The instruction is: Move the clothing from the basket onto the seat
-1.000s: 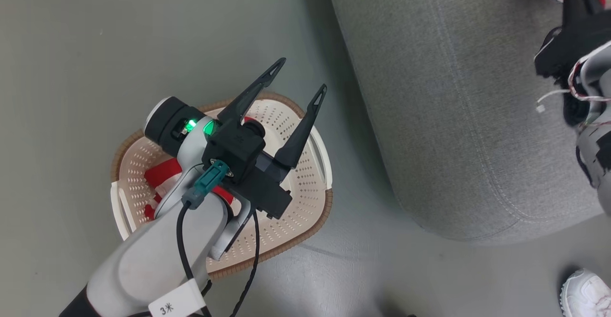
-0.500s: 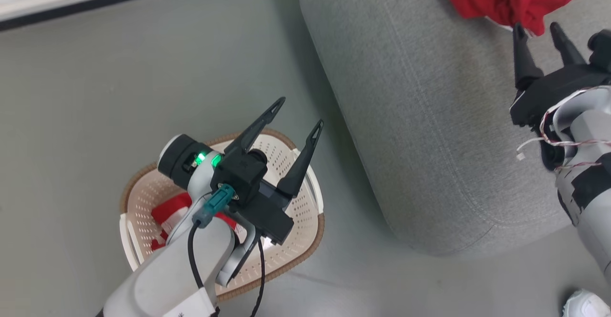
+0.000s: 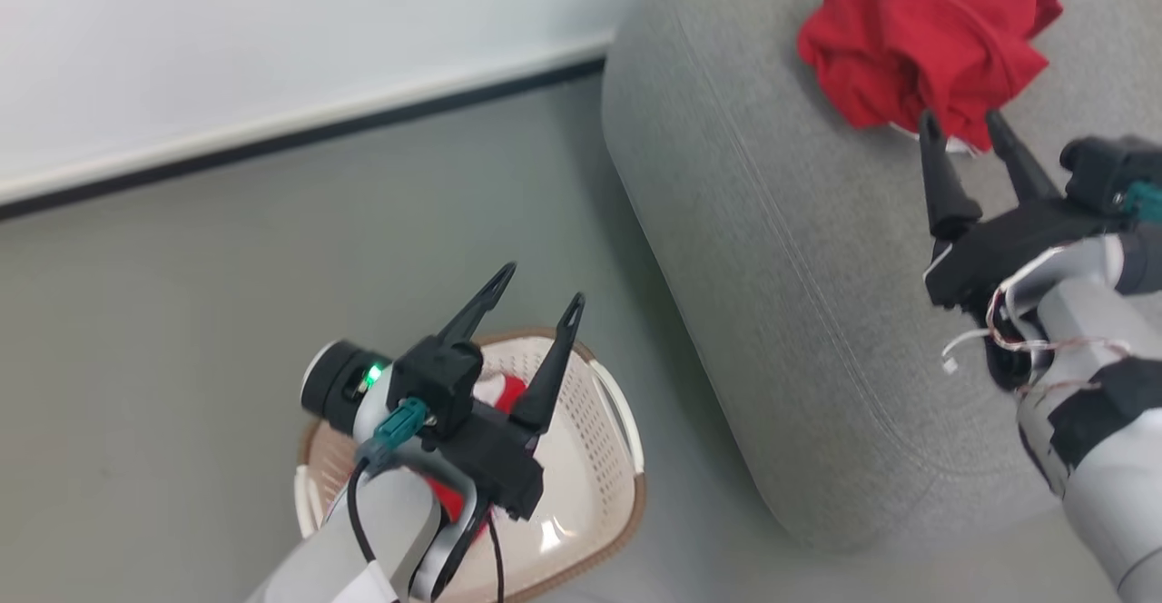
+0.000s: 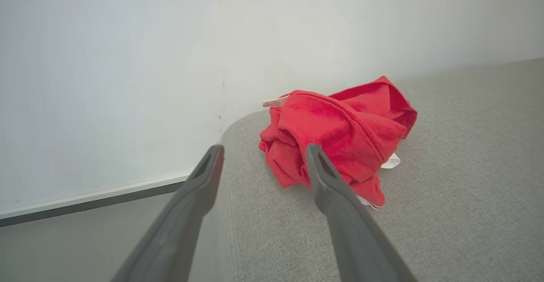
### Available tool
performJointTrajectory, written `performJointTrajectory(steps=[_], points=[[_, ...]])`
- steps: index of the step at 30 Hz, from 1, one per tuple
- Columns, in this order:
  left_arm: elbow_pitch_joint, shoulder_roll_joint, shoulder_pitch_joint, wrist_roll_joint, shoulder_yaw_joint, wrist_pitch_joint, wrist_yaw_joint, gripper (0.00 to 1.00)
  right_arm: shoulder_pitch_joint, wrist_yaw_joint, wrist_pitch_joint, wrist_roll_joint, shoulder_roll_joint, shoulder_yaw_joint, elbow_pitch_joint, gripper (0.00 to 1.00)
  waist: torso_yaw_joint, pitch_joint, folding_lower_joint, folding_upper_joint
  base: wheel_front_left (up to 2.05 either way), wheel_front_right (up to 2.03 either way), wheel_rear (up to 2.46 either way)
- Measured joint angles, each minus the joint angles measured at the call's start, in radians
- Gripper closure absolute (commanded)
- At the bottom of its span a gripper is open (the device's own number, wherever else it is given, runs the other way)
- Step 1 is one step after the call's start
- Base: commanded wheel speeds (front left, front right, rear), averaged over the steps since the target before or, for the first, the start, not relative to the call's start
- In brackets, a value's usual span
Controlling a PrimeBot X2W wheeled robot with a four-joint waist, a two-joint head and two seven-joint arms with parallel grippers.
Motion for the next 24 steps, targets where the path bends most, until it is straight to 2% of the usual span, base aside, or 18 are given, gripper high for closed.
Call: performJointTrajectory(steps=[13, 18, 24], points=[[0.046, 0.003, 0.167, -0.06, 0.057, -0.005, 0.01, 0.0, 0.272, -0.009, 0.0, -0.07, 0.003, 0.039, -0.177, 0.0, 0.092, -0.176, -0.0001, 0.0, 0.0, 0.0, 0.0], [0.035, 0.019, 0.246, -0.069, 0.085, -0.005, 0.019, 0.0, 0.389, -0.041, 0.0, -0.084, 0.003, 0.037, -0.273, 0.0, 0.126, -0.235, 0.0, 0.0, 0.0, 0.0, 0.0], [0.006, 0.031, 0.319, -0.072, 0.124, -0.005, 0.027, 0.0, 0.517, -0.103, 0.0, -0.114, -0.006, 0.035, -0.373, 0.0, 0.174, -0.281, 0.0, 0.0, 0.0, 0.0, 0.0]])
